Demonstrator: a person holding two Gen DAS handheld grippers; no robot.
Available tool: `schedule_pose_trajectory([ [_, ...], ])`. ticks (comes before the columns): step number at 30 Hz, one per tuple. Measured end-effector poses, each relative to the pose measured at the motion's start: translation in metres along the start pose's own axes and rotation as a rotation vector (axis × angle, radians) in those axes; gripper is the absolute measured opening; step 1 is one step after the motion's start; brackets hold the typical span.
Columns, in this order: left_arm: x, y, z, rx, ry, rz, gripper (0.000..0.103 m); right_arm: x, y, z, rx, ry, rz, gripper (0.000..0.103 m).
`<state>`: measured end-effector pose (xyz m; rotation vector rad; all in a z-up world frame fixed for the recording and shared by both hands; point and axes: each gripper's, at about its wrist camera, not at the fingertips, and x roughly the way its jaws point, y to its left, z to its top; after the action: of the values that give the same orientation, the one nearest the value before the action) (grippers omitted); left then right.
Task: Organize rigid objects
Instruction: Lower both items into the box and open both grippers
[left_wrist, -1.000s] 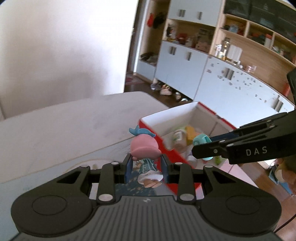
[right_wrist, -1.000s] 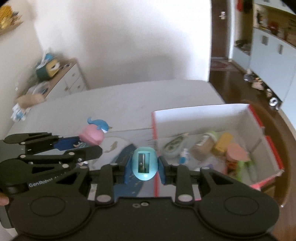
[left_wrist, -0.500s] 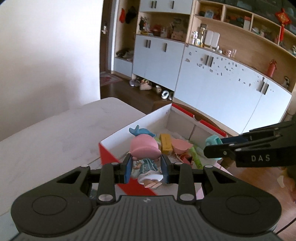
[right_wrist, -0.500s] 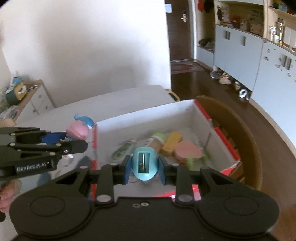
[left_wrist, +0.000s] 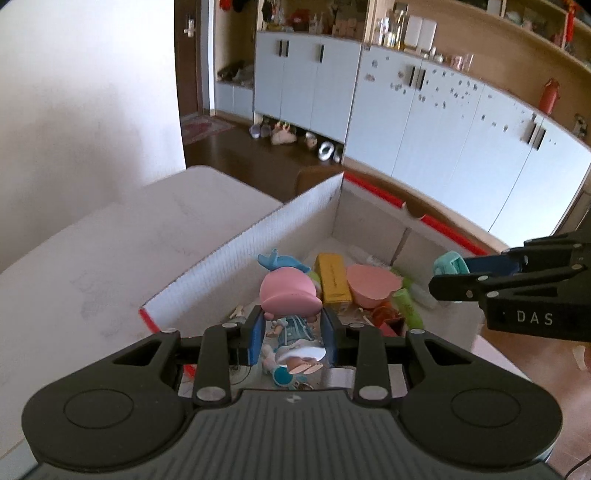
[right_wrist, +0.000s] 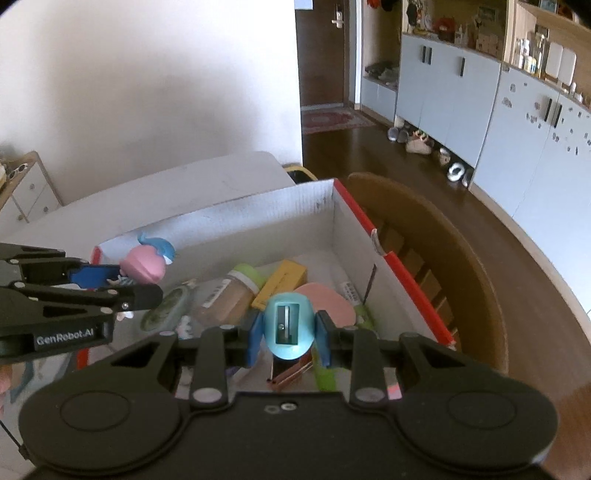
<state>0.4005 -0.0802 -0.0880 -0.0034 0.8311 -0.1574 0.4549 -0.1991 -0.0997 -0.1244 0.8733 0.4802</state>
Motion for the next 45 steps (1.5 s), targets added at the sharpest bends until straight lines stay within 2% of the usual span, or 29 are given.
schedule_pose_trajectory([
  [12,0.060,0.004,0.009,0.002,0.095,0.024,0.032,0.048,-0.004,0.000,-0.036,0.084,-0.003,0.029],
  [19,0.082,0.009,0.008,-0.011,0.190,0.039,0.032,0.056,0.002,-0.006,-0.099,0.106,-0.009,0.029],
  [25,0.081,0.014,0.010,-0.029,0.206,0.030,0.031,0.059,0.007,-0.005,-0.126,0.117,-0.017,0.030],
  [29,0.078,0.023,0.009,-0.082,0.220,0.017,0.031,0.056,0.005,-0.006,-0.107,0.116,0.002,0.034],
  [36,0.065,0.031,0.006,-0.124,0.207,-0.010,0.033,0.040,0.004,-0.010,-0.088,0.094,0.039,0.043],
  [42,0.038,0.024,0.005,-0.099,0.141,-0.005,0.049,0.010,0.004,-0.015,-0.060,0.051,0.081,0.045],
  [45,0.022,0.021,0.004,-0.087,0.106,-0.006,0.050,-0.009,0.005,-0.018,-0.048,0.019,0.102,0.058],
])
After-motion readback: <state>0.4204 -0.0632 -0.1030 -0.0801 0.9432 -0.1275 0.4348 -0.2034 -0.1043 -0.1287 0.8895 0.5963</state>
